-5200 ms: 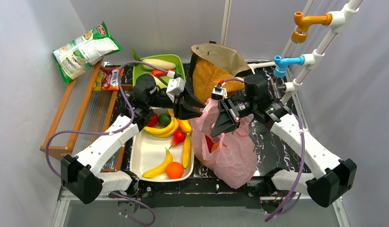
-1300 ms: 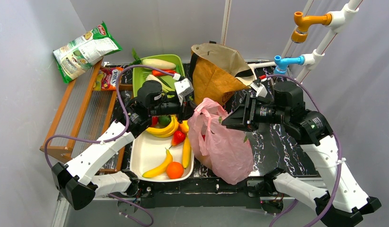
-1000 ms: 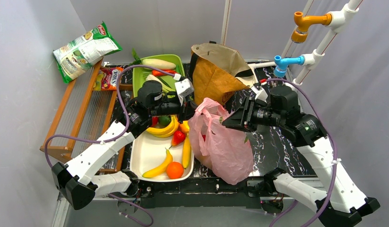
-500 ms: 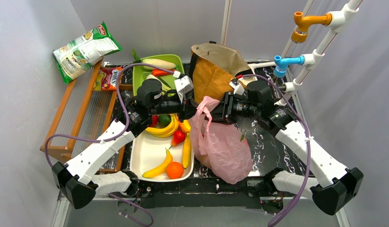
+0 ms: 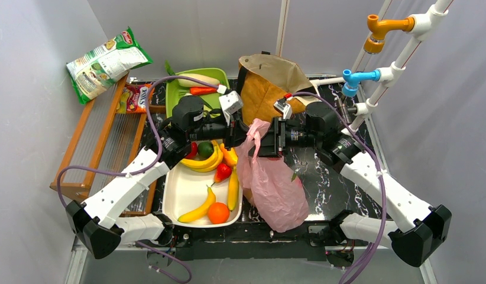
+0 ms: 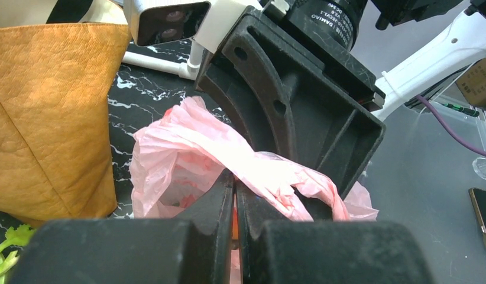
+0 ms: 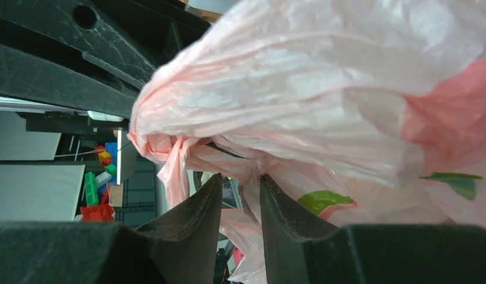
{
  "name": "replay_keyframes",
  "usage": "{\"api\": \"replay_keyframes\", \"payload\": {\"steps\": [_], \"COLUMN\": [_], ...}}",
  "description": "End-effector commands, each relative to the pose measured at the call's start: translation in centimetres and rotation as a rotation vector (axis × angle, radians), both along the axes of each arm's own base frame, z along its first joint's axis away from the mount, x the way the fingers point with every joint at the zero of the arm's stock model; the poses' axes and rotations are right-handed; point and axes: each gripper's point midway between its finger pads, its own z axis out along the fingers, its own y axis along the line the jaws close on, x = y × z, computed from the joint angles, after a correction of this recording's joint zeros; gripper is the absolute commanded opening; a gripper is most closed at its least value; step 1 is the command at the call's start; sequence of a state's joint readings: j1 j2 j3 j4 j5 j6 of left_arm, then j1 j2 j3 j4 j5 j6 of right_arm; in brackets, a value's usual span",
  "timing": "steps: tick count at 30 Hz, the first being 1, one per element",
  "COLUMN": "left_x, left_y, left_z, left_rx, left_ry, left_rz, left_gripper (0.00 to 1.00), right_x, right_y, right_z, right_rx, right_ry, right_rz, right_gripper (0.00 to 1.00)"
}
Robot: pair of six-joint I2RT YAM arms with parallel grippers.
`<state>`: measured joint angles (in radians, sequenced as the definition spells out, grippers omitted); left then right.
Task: Place the food into the grocery bag and tie it
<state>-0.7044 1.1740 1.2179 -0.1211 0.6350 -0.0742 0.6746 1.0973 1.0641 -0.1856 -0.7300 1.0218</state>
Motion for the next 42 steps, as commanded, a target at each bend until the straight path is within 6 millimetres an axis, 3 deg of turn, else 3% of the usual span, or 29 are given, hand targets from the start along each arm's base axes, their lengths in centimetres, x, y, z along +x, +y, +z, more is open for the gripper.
{"api": "replay_keyframes", "payload": {"steps": [1,6,12,17,19,23,29,34,38,42], "left_x": [0.6,0.1,-1.0,-1.0,-1.0,-0.9,-0.9,-0.8,-0.7,-0.8], "left_y": [0.1,0.0,-0.1,-0.2,-0.2,-0.2,-0.4,-0.6,-0.5,-0.6], "left_z": [0.9,1.6,2.1,2.1,2.0,1.8,1.8,1.8,1.8,1.7], "left_rx": [0.006,-0.012,-0.049,-0.053,-0.052,-0.049,-0.051,-0.051,-0.049,-0.049], "left_ry": [-0.02,-0.042,-0.047,-0.053,-0.052,-0.048,-0.051,-0.049,-0.048,-0.05], "left_rz": [0.036,0.004,-0.049,-0.054,-0.053,-0.054,-0.059,-0.062,-0.061,-0.064], "left_gripper": [0.0,0.0,0.0,0.0,0.0,0.0,0.0,0.0,0.0,0.0], "right_x": [-1.1,-0.7,0.5,1.6,1.7,1.7,1.4,1.0,0.5,0.5], "right_y": [-0.3,-2.0,-1.3,-1.5,-1.8,-1.9,-1.2,-0.7,-1.0,-1.5], "right_z": [1.3,0.1,2.3,2.4,2.6,3.5,3.6,3.2,3.4,4.0], "right_rx": [-0.001,-0.151,-0.151,-0.179,-0.195,-0.179,-0.118,-0.047,-0.084,-0.096], "right_ry": [-0.053,-0.075,-0.096,-0.07,-0.066,-0.069,-0.005,0.031,0.027,0.001], "right_rz": [0.049,-0.025,-0.031,-0.064,-0.075,-0.081,-0.068,-0.053,-0.029,-0.054], "right_gripper": [0.37,0.44,0.5,0.46,0.4,0.14,0.08,0.09,0.32,0.4]}}
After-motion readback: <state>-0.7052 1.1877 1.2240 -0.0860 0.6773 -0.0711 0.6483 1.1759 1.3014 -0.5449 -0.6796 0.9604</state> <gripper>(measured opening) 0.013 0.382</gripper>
